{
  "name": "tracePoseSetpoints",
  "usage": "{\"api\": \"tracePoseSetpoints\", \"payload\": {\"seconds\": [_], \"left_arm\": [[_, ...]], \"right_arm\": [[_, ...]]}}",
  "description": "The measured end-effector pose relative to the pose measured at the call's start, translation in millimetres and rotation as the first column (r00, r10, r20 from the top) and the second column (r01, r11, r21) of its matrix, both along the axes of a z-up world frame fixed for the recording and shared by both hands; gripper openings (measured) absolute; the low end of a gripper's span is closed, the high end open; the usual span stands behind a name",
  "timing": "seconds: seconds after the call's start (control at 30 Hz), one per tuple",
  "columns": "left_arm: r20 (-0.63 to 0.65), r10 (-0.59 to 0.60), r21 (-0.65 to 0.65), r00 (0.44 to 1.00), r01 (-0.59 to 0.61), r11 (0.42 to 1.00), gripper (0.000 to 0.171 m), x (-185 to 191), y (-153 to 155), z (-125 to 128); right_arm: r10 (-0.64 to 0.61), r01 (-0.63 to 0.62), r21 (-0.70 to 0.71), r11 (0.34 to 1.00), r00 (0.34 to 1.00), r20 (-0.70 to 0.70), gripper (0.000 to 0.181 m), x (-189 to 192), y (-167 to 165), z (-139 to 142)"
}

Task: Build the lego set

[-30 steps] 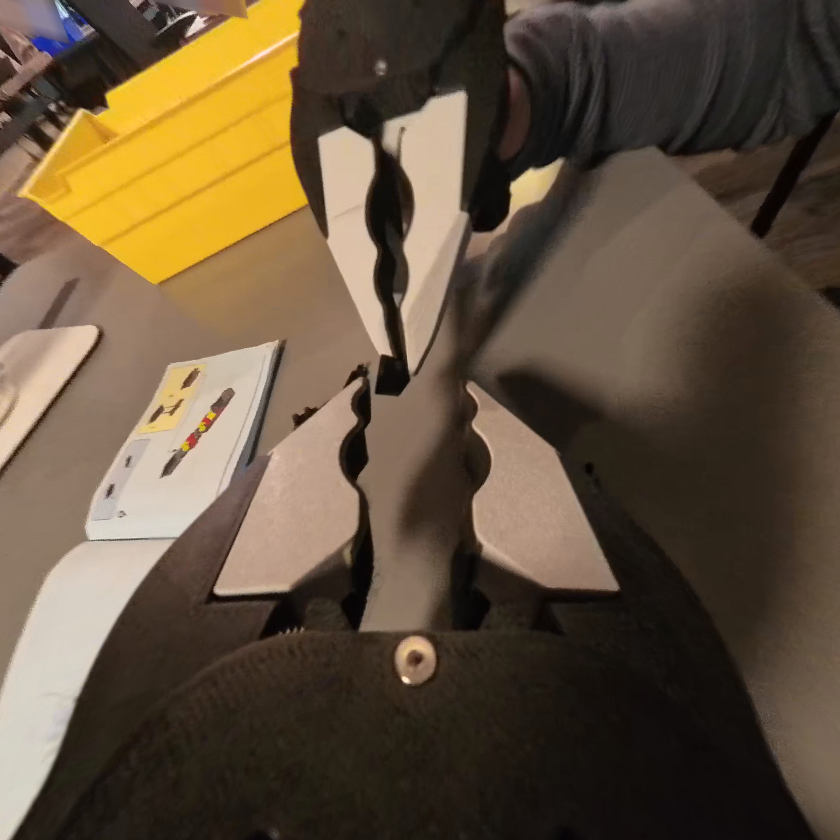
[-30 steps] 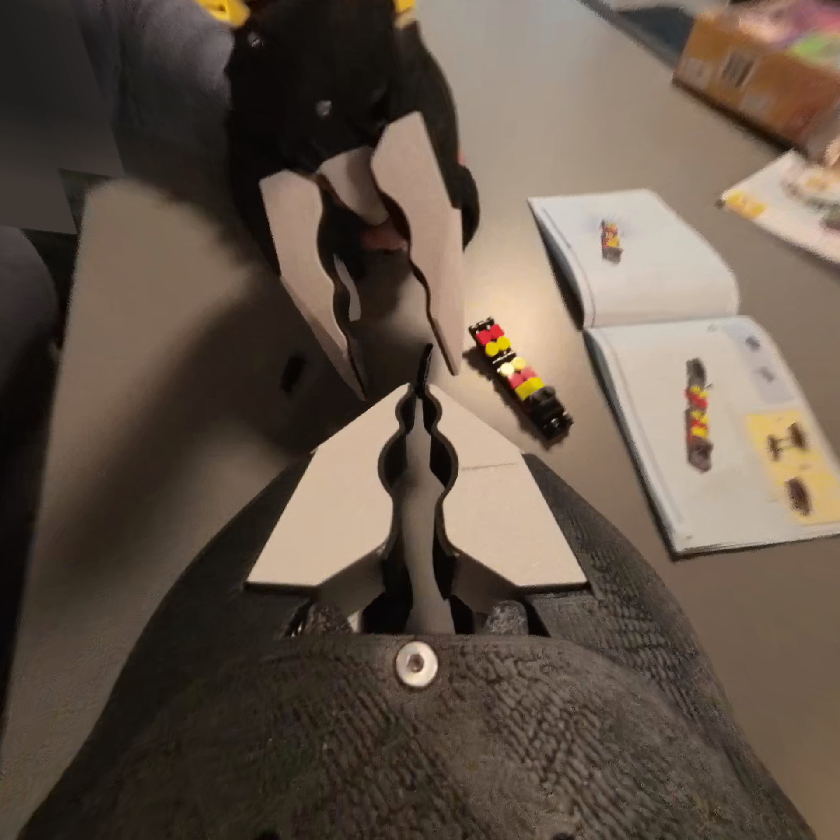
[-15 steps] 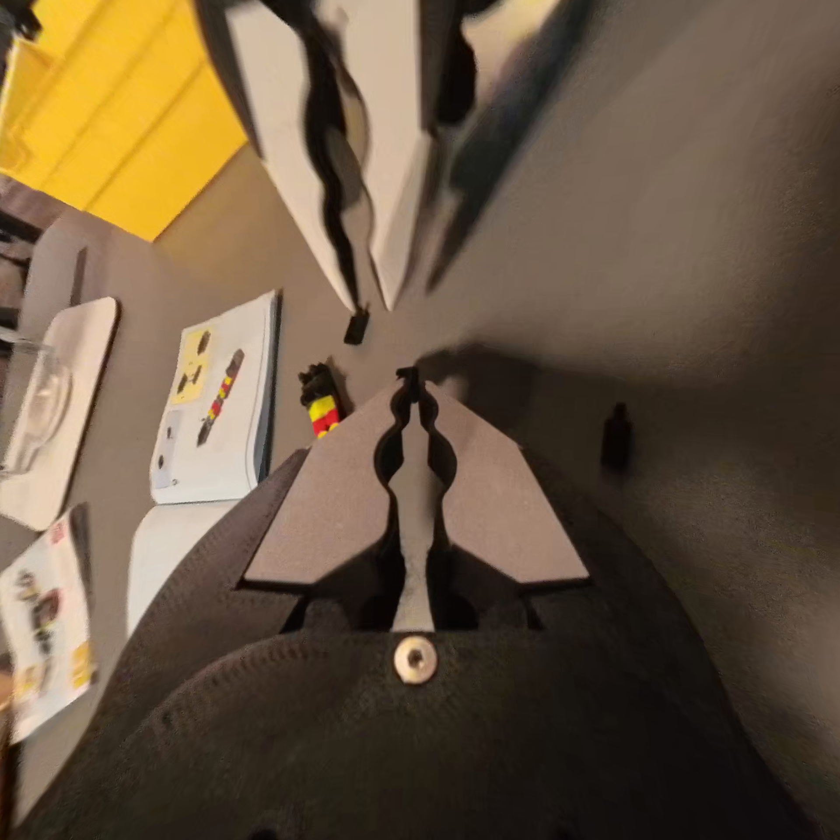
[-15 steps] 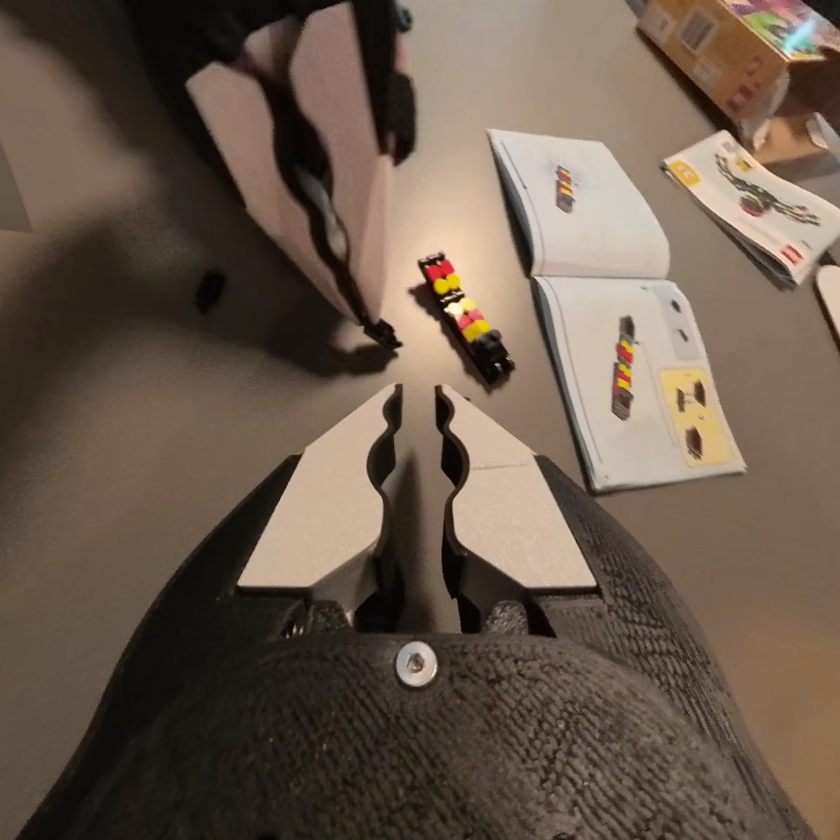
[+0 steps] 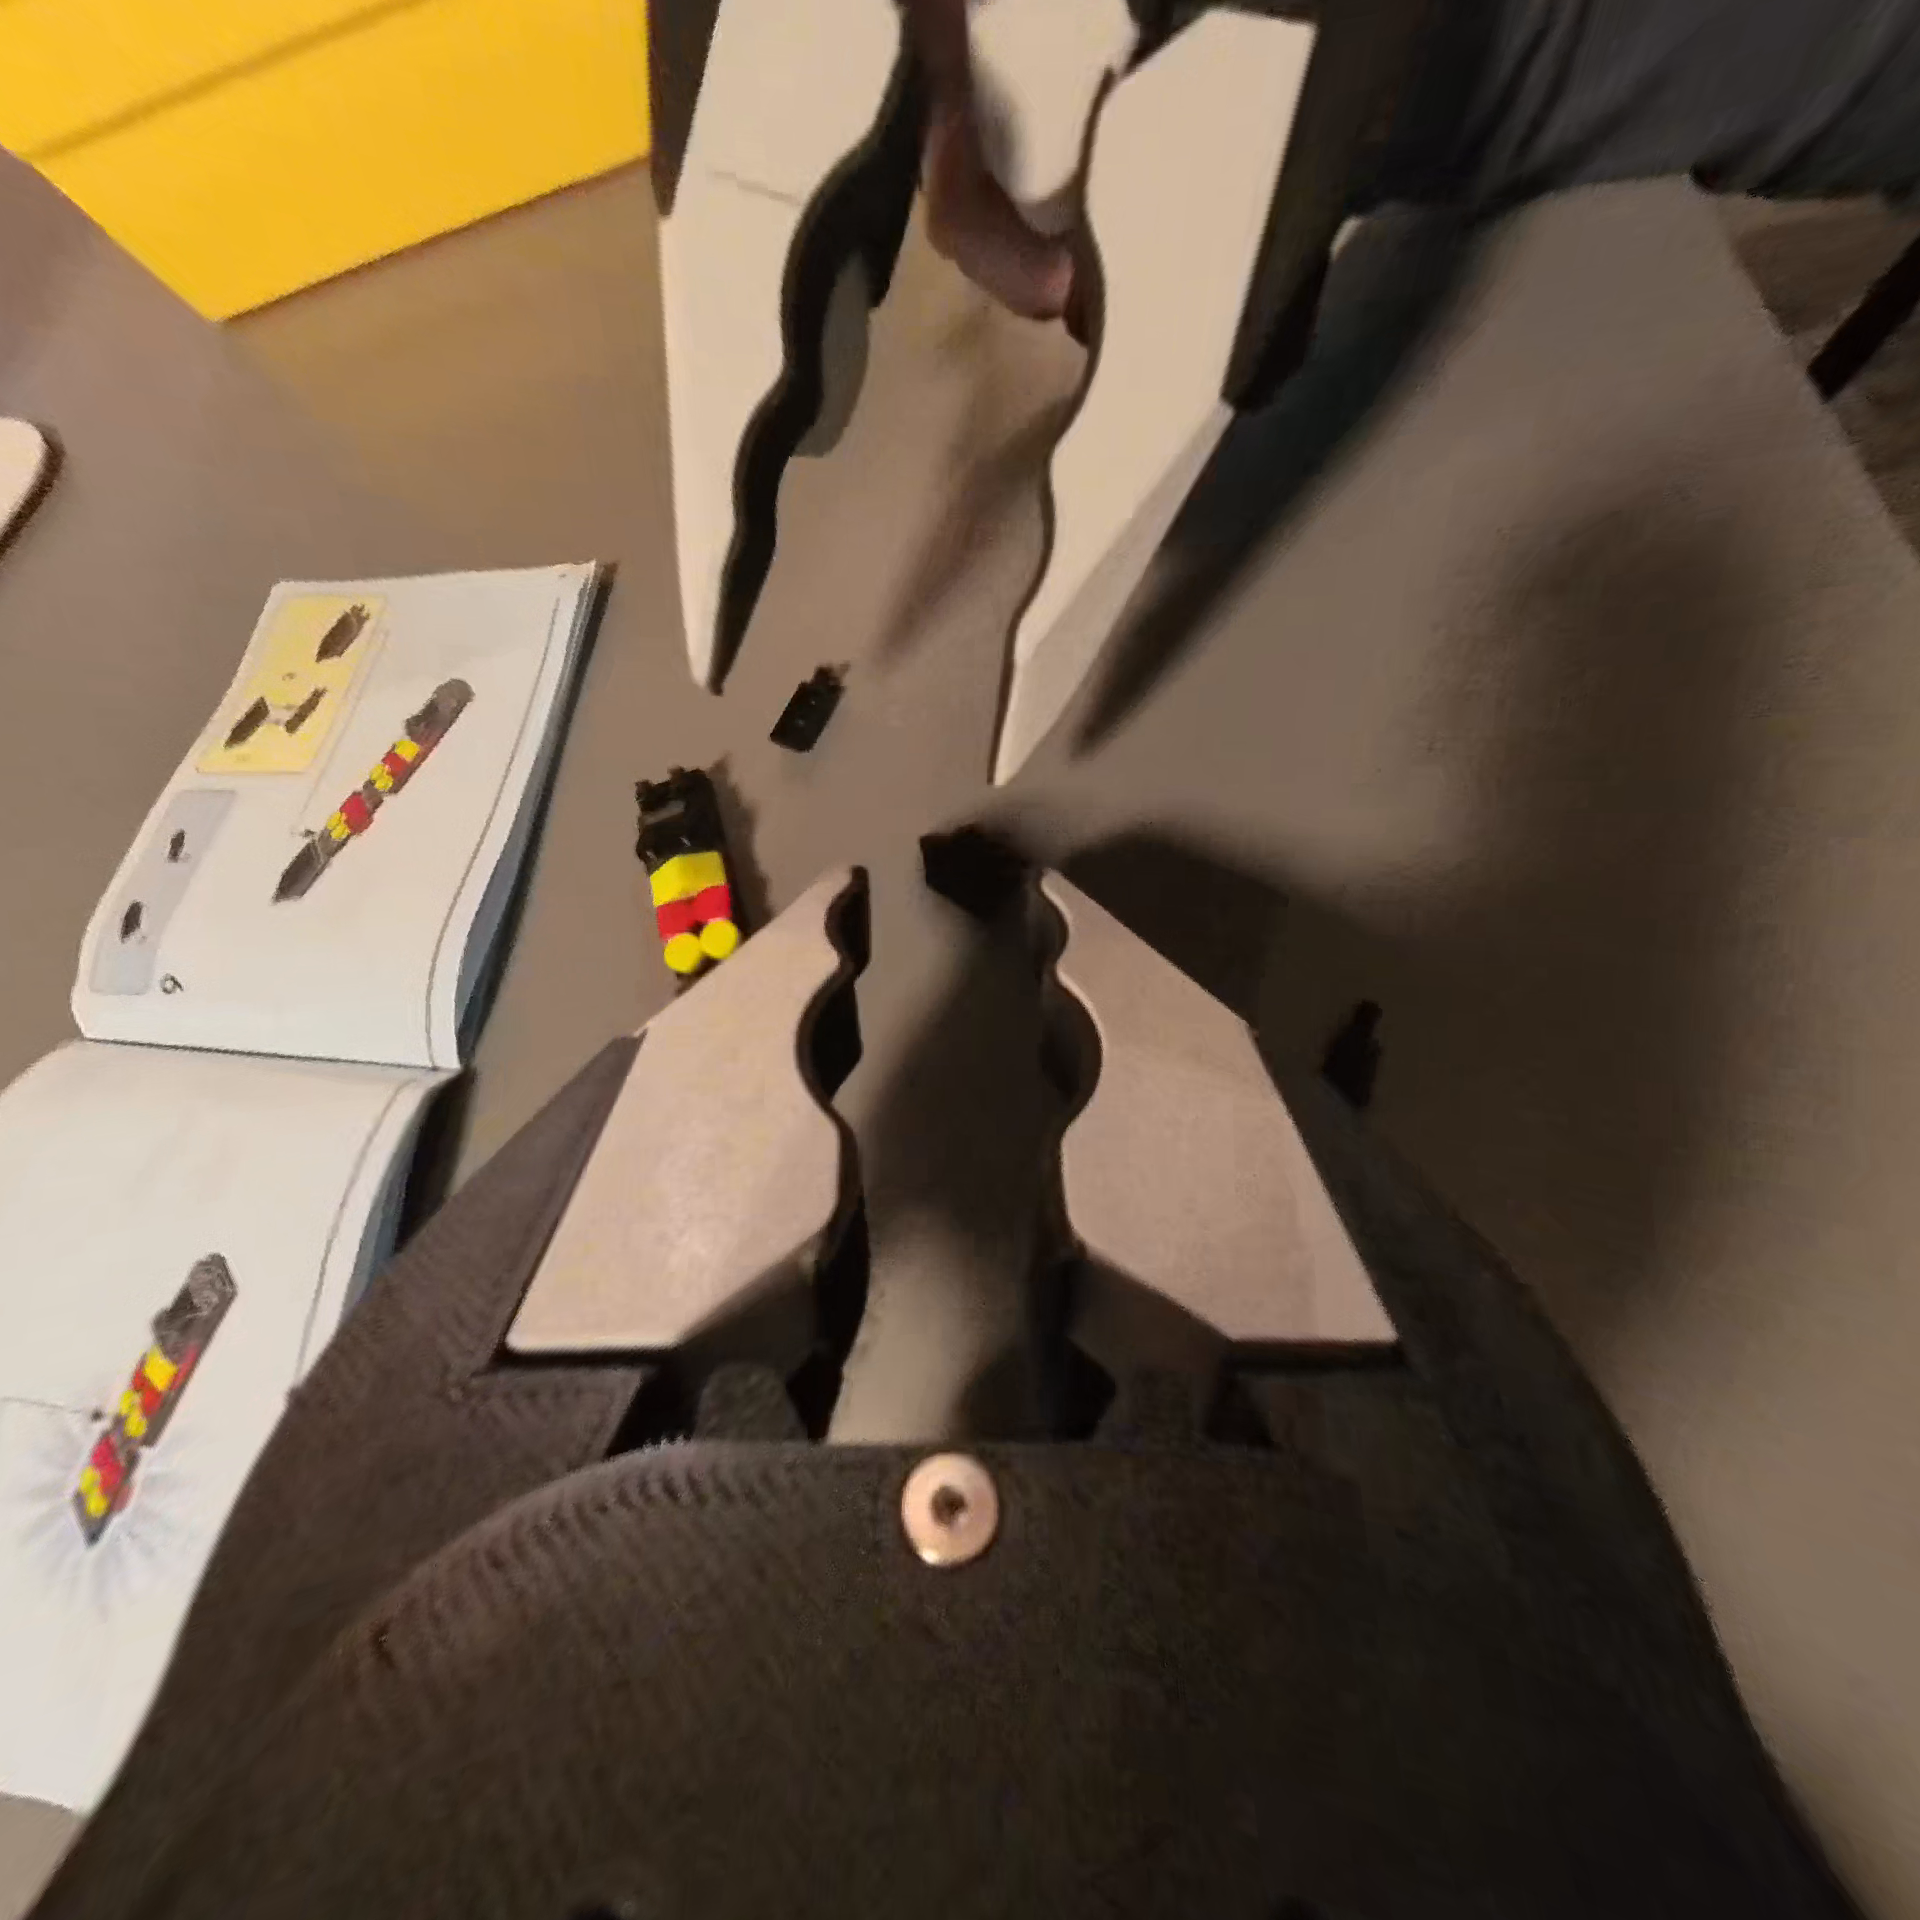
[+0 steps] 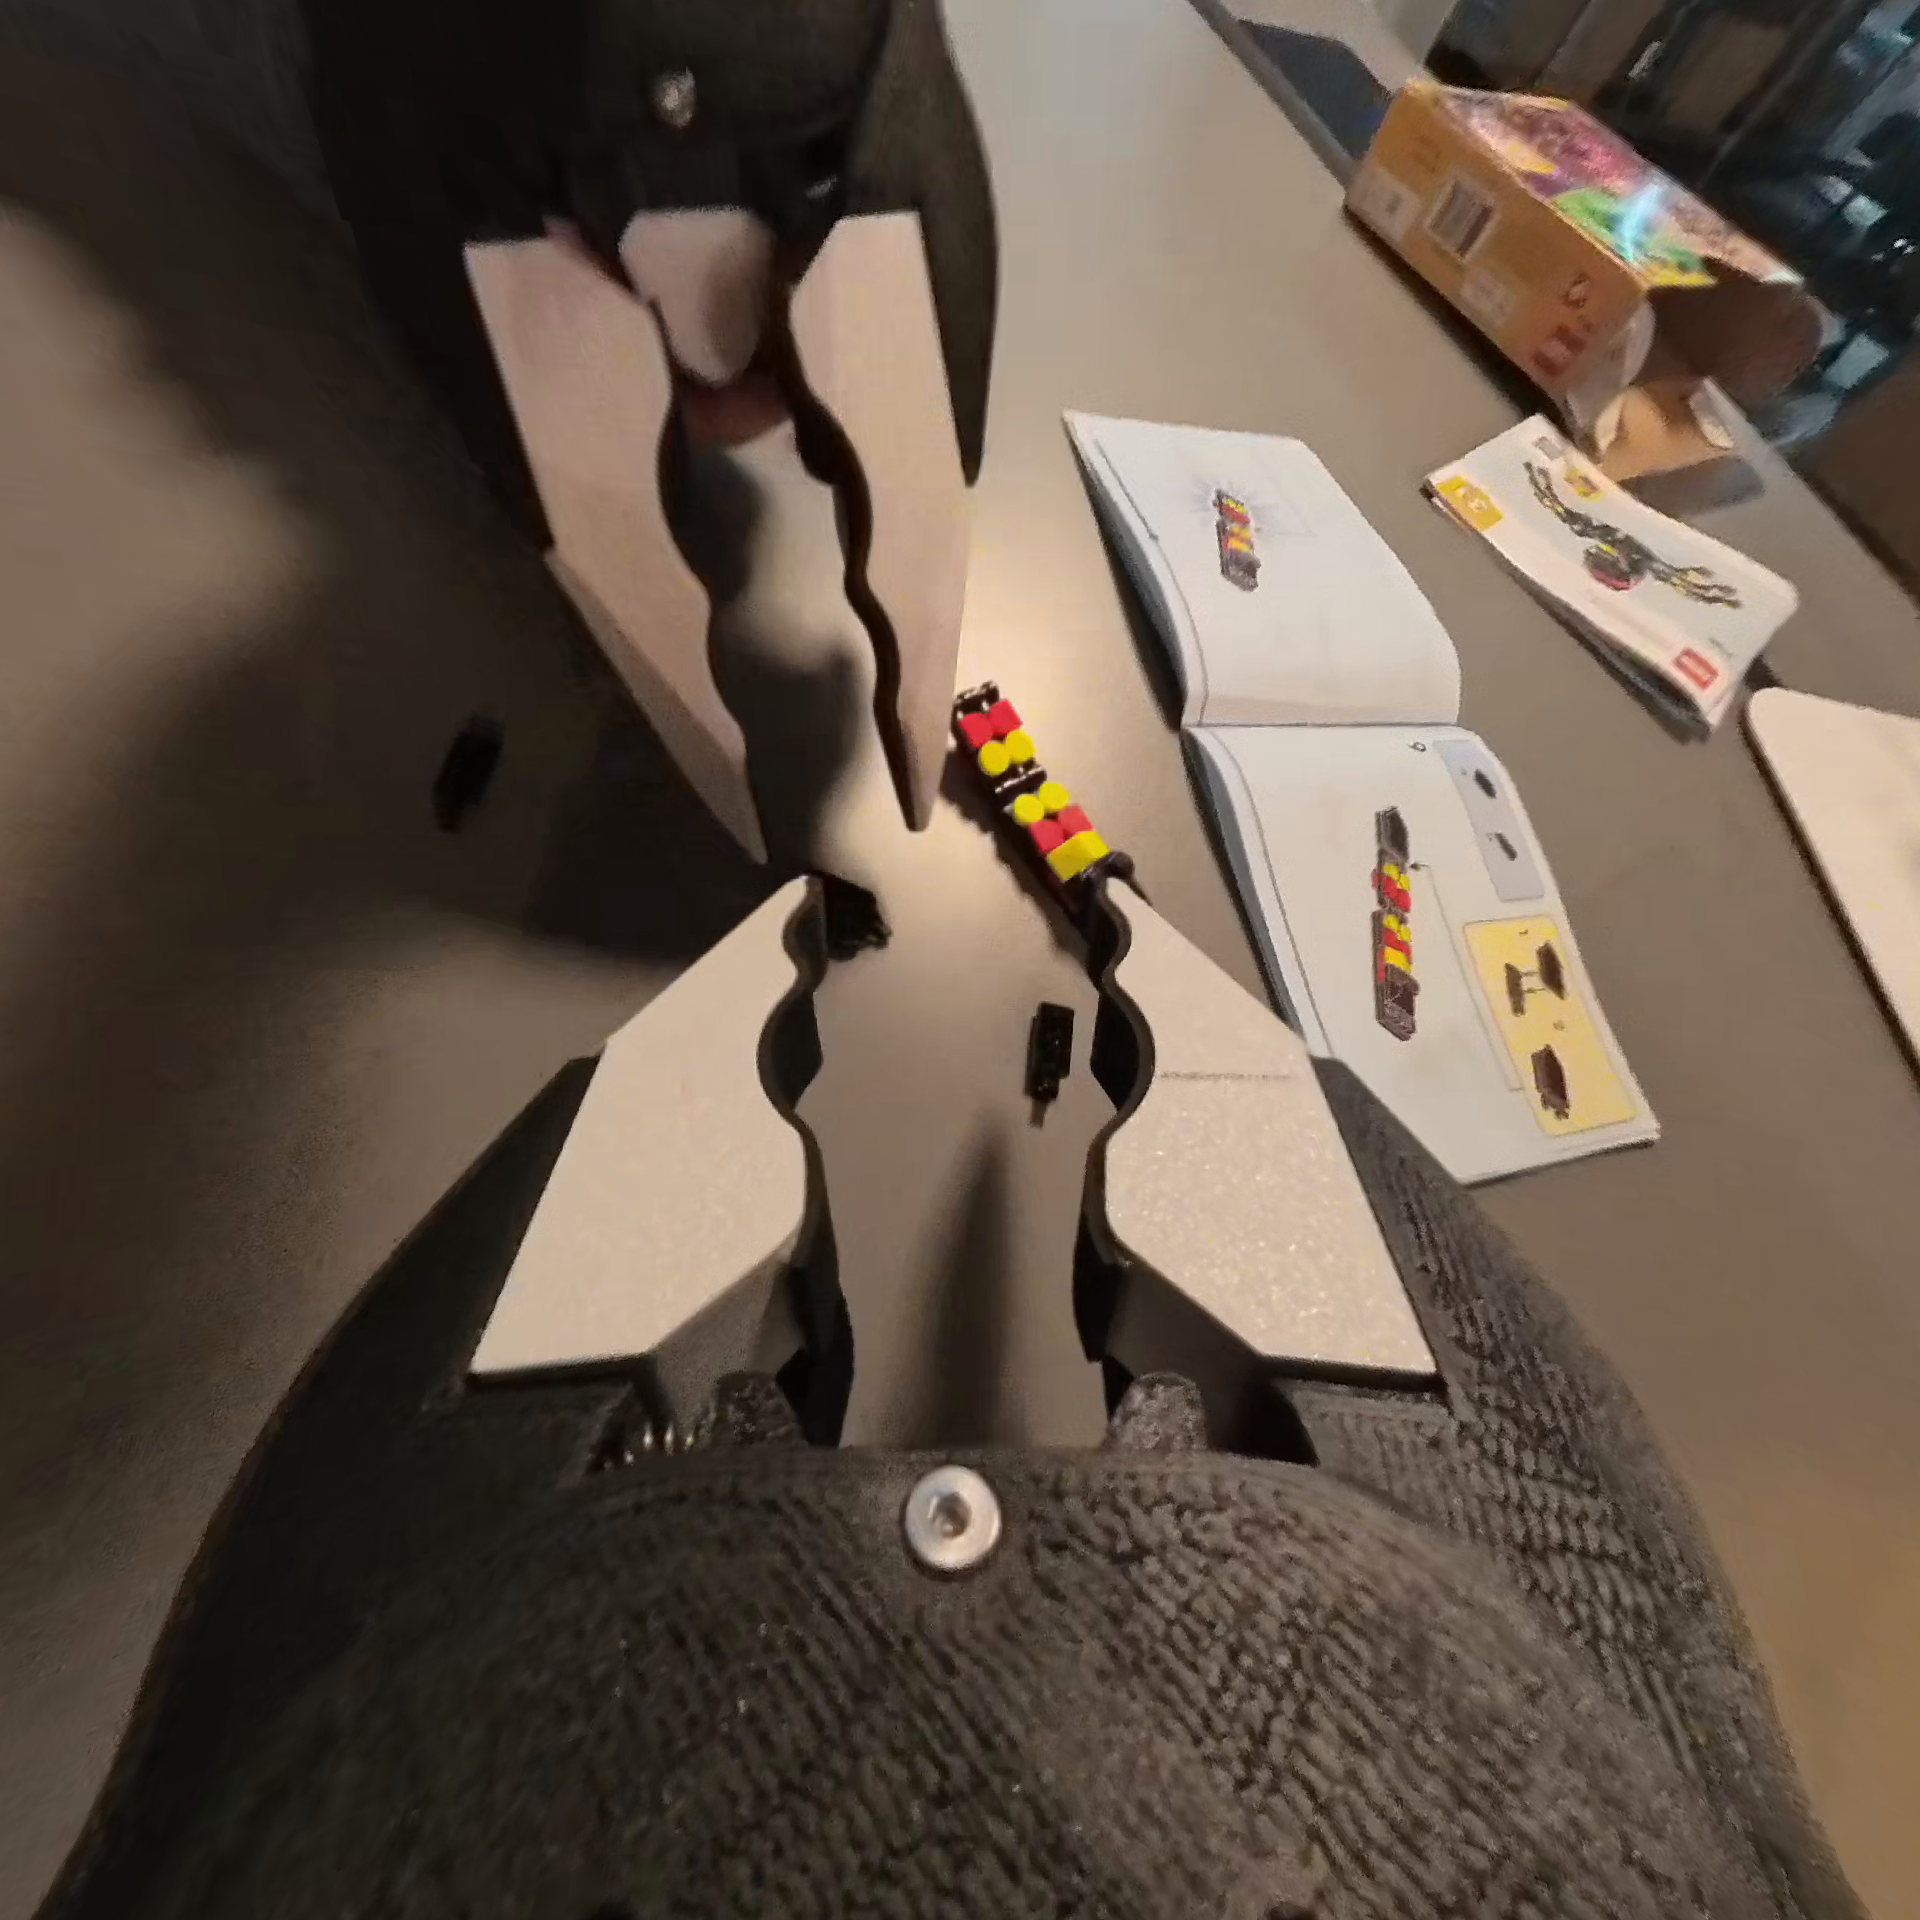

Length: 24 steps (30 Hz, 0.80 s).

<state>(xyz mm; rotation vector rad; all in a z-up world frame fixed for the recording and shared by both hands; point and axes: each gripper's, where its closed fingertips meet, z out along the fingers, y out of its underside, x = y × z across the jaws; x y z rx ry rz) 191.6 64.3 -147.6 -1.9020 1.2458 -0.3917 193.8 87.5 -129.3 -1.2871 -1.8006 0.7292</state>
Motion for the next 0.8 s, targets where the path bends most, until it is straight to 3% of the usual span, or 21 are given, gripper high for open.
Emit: {"api": "tracePoseSetpoints", "payload": {"seconds": [0.1,0.37,0.57,0.67,0.8], "left_arm": [[-0.017,-0.011,-0.082,1.0,0.01,0.997,0.026,2,-7,-8],[0.015,-0.027,-0.169,1.0,0.029,0.985,0.031,13,-15,-14],[0.112,-0.113,-0.235,0.987,0.137,0.962,0.046,37,-32,-10],[0.148,-0.091,-0.164,0.985,0.115,0.98,0.044,30,-24,0],[0.185,-0.006,0.035,0.983,0.0,0.999,0.039,4,4,19]], "right_arm": [[-0.015,0.012,0.055,0.998,0.998,0.055,0.047,7,7,-6],[-0.001,0.018,-0.12,0.993,0.99,0.144,0.031,23,10,-17],[0.101,-0.072,-0.249,0.966,0.989,0.106,0.027,14,-19,-10],[0.04,-0.013,-0.237,0.972,0.993,0.108,0.037,7,-18,-10],[-0.247,0.27,-0.238,0.933,0.961,0.123,0.044,9,-4,-8]]}}
